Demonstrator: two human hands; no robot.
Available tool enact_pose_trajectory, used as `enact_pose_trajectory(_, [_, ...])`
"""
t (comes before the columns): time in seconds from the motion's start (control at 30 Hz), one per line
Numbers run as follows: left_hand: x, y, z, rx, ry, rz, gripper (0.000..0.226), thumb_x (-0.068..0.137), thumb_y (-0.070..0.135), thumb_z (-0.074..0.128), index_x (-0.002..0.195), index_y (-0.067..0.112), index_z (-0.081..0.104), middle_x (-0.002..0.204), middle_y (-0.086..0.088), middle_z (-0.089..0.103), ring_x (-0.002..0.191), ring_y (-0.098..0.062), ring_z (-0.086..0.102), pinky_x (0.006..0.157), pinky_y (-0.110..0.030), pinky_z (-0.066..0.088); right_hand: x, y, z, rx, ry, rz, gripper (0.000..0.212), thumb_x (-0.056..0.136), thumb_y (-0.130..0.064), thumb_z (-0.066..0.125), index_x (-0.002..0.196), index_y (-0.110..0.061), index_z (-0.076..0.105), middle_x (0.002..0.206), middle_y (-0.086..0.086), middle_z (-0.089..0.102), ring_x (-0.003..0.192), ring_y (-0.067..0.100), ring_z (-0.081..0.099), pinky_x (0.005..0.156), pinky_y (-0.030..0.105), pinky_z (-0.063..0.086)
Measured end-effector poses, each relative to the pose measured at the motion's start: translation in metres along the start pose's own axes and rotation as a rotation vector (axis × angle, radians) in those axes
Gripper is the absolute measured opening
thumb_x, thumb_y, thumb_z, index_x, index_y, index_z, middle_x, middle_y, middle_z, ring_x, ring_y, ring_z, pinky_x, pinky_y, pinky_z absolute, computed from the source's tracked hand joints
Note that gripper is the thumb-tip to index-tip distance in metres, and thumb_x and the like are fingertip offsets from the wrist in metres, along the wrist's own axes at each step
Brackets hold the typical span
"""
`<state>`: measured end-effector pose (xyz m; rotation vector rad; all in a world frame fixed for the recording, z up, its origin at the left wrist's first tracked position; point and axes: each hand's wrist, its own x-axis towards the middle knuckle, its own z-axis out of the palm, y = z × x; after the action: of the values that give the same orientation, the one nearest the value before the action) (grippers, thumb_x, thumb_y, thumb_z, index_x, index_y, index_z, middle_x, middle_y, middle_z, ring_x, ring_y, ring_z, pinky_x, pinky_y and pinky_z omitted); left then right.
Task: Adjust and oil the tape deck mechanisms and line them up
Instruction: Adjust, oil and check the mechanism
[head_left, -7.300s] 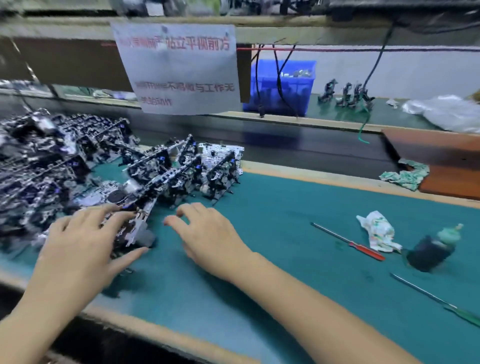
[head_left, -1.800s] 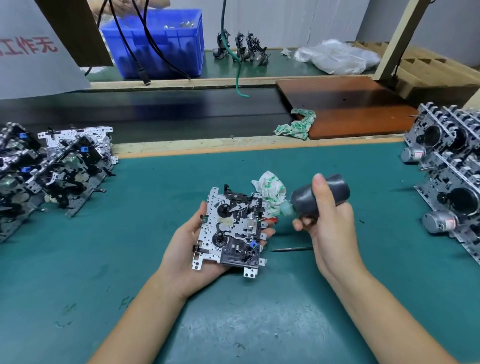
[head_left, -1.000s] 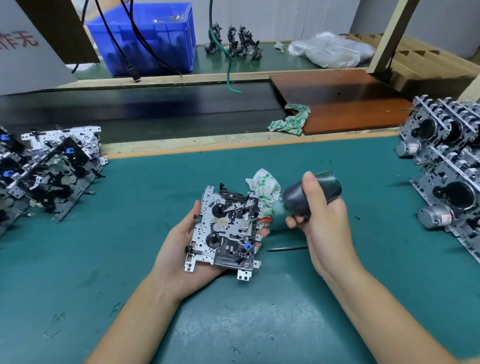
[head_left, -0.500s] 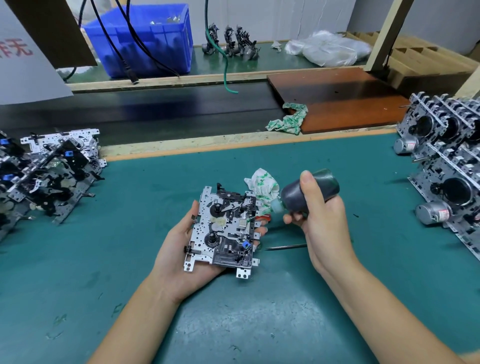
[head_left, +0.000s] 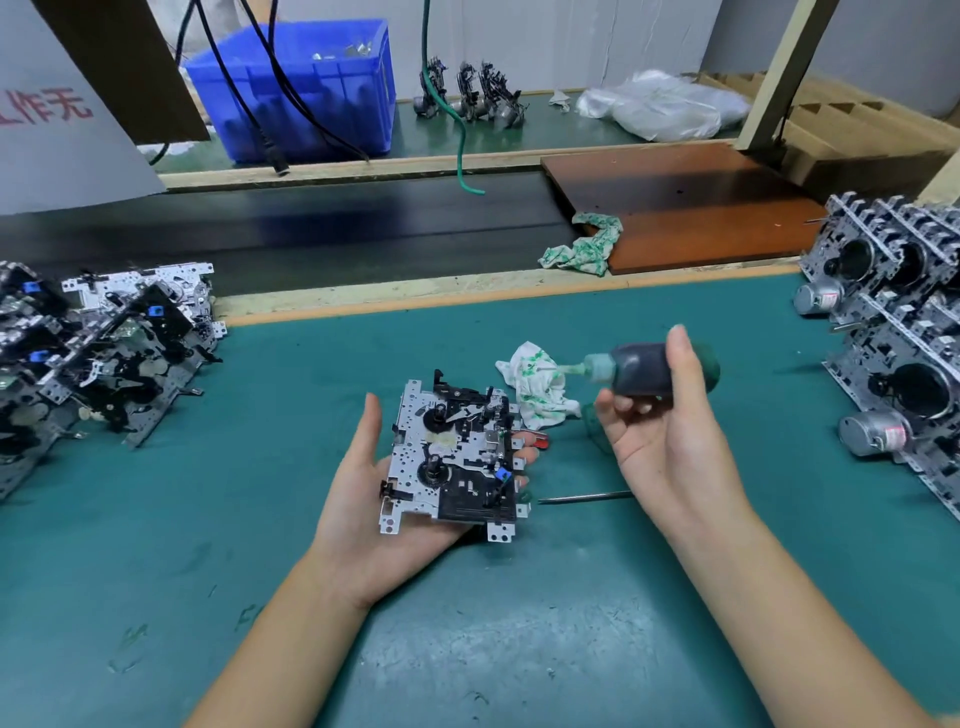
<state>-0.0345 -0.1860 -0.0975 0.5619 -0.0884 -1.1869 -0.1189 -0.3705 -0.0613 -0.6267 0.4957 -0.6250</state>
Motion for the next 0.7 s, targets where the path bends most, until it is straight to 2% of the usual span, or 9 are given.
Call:
enact_pose_trajectory(0.17, [0.000,0.000,0.001,-0.067,-0.049,-0.010,0.094,0.086,0.072,0.036,0.136,-0.006,0.041,0.144,-0.033,0.034,0.135,-0.046,0.033,0.114,-0.053,0.025,0.004,-0.003,-0.001,0.128,0.029,0.076,0.032,0.078,-0.040,0.063,0.083,-0.008,0.060,0.062,0.000,0.061,0.041,0.005,0.045,0.050,0.016,0.050])
enact_pose_trajectory(0.3, [-0.002,0.001,0.001,-0.056,-0.051,-0.009,0.095,0.085,0.074,0.035,0.135,-0.006,0.043,0.143,-0.033,0.034,0.136,-0.045,0.031,0.117,-0.049,0.017,0.006,-0.003,-0.002,0.153,0.043,0.093,0.032,0.080,-0.040,0.063,0.082,-0.008,0.061,0.061,0.000,0.061,0.041,0.005,0.045,0.051,0.016,0.051])
enact_pose_trajectory(0.43, [-0.002,0.000,0.007,0.008,0.018,0.047,0.096,0.083,0.077,0.032,0.134,-0.002,0.048,0.141,-0.029,0.041,0.132,-0.041,0.040,0.110,-0.050,0.032,0.007,-0.004,-0.002,0.174,0.049,0.095,0.032,0.083,-0.040,0.062,0.076,-0.009,0.063,0.060,0.000,0.060,0.041,0.005,0.045,0.051,0.016,0.051])
enact_pose_trajectory(0.53, [-0.007,0.001,0.021,0.373,0.174,0.230,0.088,0.073,0.077,0.038,0.130,0.014,0.059,0.131,-0.018,0.056,0.124,-0.031,0.052,0.103,-0.043,0.040,0.008,-0.009,-0.001,0.209,0.068,0.085,0.038,0.085,-0.040,0.062,0.060,-0.011,0.067,0.060,-0.001,0.060,0.041,0.005,0.043,0.051,0.016,0.051])
enact_pose_trajectory(0.57, [-0.011,0.001,0.026,0.521,0.250,0.293,0.081,0.067,0.076,0.043,0.124,0.022,0.062,0.126,-0.010,0.060,0.120,-0.024,0.054,0.102,-0.037,0.039,0.008,-0.011,-0.001,0.224,0.073,0.083,0.038,0.085,-0.040,0.062,0.060,-0.012,0.067,0.061,-0.001,0.060,0.041,0.005,0.043,0.051,0.016,0.051])
enact_pose_trajectory(0.6, [-0.016,0.001,0.031,0.679,0.344,0.397,0.071,0.063,0.076,0.047,0.115,0.030,0.062,0.122,0.005,0.060,0.116,-0.011,0.055,0.100,-0.025,0.040,0.008,-0.013,-0.001,0.239,0.080,0.081,0.036,0.085,-0.040,0.063,0.063,-0.012,0.066,0.062,-0.002,0.060,0.041,0.005,0.043,0.051,0.016,0.050])
enact_pose_trajectory(0.63, [-0.022,0.003,0.036,0.882,0.342,0.515,0.059,0.068,0.076,0.047,0.111,0.037,0.059,0.120,0.026,0.056,0.115,0.006,0.052,0.097,-0.009,0.037,0.008,-0.014,-0.002,0.251,0.088,0.079,0.033,0.085,-0.039,0.063,0.067,-0.012,0.064,0.063,-0.002,0.060,0.041,0.005,0.042,0.050,0.015,0.050])
enact_pose_trajectory(0.67, [-0.026,0.003,0.038,1.120,0.231,0.569,0.051,0.078,0.074,0.044,0.117,0.043,0.053,0.126,0.037,0.049,0.119,0.016,0.044,0.096,0.000,0.031,0.008,-0.014,-0.002,0.257,0.098,0.079,0.031,0.085,-0.039,0.063,0.071,-0.012,0.062,0.063,-0.002,0.059,0.041,0.005,0.042,0.050,0.015,0.050])
enact_pose_trajectory(0.7, [-0.029,0.003,0.038,1.372,0.083,0.547,0.049,0.087,0.070,0.036,0.130,0.048,0.043,0.138,0.039,0.037,0.129,0.017,0.032,0.100,0.001,0.023,0.008,-0.015,-0.003,0.256,0.106,0.084,0.030,0.085,-0.040,0.063,0.074,-0.012,0.060,0.064,-0.002,0.059,0.042,0.005,0.042,0.049,0.015,0.049])
